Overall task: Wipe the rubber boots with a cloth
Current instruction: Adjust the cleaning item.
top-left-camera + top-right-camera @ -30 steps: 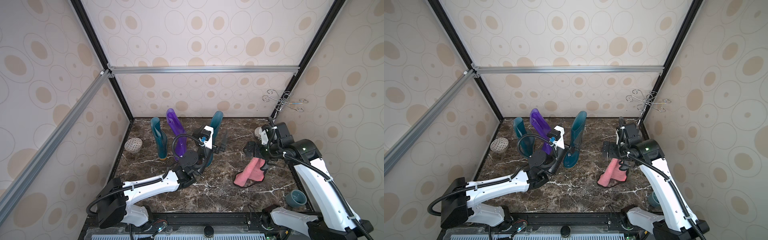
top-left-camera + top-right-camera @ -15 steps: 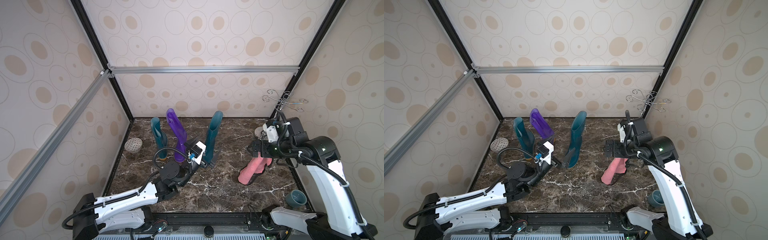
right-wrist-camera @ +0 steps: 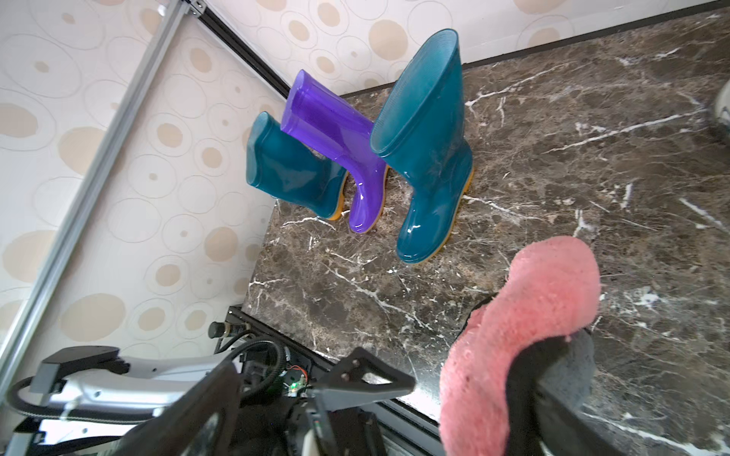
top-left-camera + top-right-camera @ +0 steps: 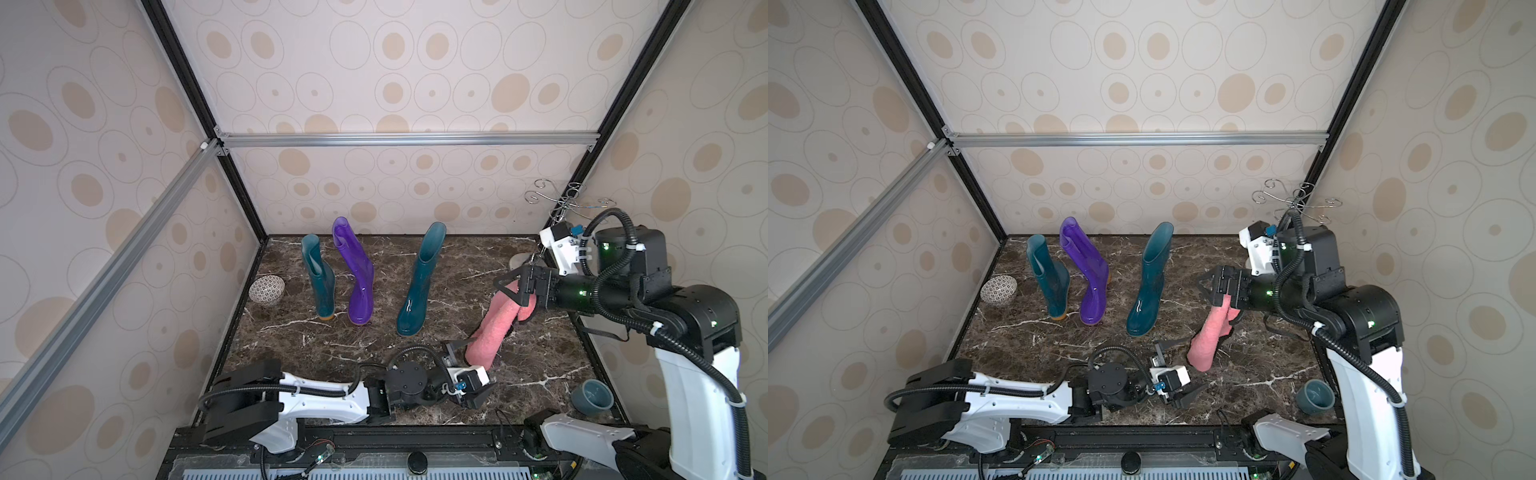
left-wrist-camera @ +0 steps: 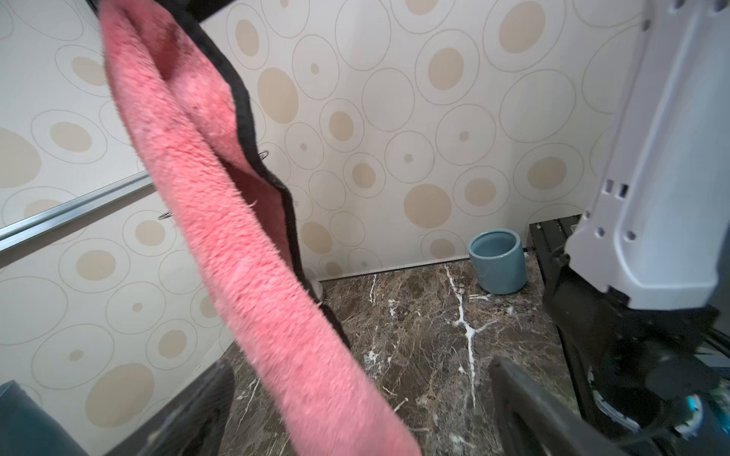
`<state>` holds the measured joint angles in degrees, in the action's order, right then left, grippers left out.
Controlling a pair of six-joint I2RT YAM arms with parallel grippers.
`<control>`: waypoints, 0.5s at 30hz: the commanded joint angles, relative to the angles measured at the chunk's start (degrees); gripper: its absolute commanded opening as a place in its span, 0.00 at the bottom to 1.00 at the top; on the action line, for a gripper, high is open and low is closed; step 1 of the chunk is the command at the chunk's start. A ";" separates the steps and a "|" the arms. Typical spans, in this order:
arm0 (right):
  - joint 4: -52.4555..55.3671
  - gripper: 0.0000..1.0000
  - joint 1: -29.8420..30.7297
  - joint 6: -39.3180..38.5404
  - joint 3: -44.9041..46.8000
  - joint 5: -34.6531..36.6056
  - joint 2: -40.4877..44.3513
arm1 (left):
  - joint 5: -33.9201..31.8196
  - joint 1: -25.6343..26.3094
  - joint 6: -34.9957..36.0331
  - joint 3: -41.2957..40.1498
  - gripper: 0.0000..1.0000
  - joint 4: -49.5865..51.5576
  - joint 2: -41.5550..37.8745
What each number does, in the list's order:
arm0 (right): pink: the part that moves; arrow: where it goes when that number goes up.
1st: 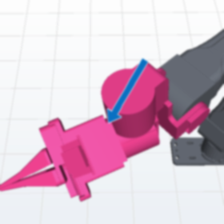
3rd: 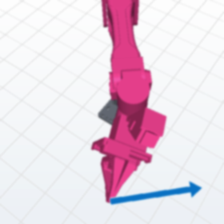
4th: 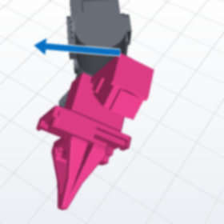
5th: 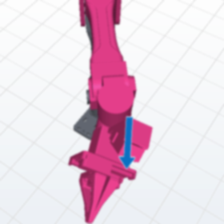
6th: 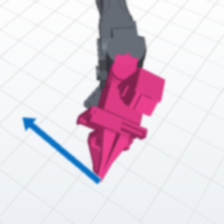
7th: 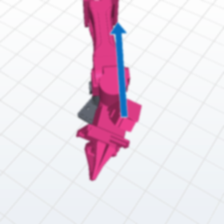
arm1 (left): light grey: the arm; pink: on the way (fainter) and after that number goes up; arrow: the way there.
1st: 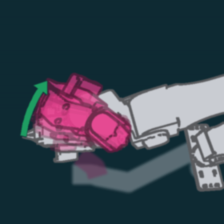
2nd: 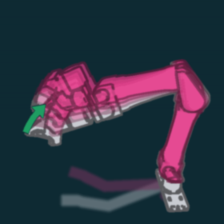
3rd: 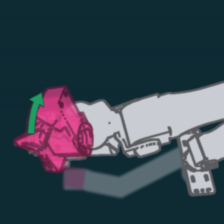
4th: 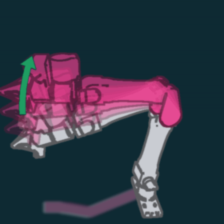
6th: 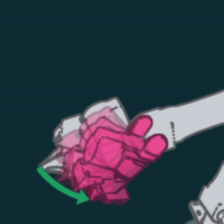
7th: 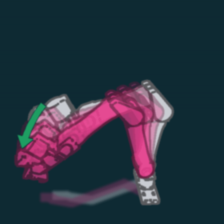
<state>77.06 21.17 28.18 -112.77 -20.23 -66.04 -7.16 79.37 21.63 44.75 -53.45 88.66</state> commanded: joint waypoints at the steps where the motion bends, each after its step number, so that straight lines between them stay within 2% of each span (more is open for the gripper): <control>1: -1.34 1.00 0.27 3.30 -0.81 -4.87 1.55 | -2.37 0.01 3.30 6.35 0.85 -7.71 3.15; 3: -2.17 1.00 0.26 3.95 -0.14 -7.45 2.32 | -3.67 -0.61 4.01 8.87 0.68 -6.86 5.14; 6: -3.12 1.00 0.20 4.97 1.17 -9.26 3.94 | -7.86 -1.46 4.17 11.15 0.50 -7.04 6.67; 9: -3.35 1.00 0.20 5.31 2.51 -9.77 5.40 | -9.78 -2.80 3.76 11.68 0.35 -6.43 6.87; 11: -5.12 1.00 0.19 6.18 4.84 -11.47 6.59 | -9.70 -3.58 2.91 12.34 0.32 -4.55 7.24; 12: -6.11 1.00 0.21 6.73 6.12 -12.61 7.11 | -10.28 -3.61 2.64 12.51 0.34 -4.54 7.63; 13: -6.91 1.00 0.20 7.09 7.12 -13.62 7.45 | -11.21 -3.61 2.31 12.19 0.45 -6.03 7.88; 15: -6.68 1.00 0.19 6.77 7.24 -12.91 7.76 | -12.89 -3.52 1.49 10.99 0.97 -9.62 8.02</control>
<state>72.53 21.17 33.23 -106.34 -31.14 -58.54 -16.88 76.18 23.70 54.98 -58.74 95.85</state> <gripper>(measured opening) 0.998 0.647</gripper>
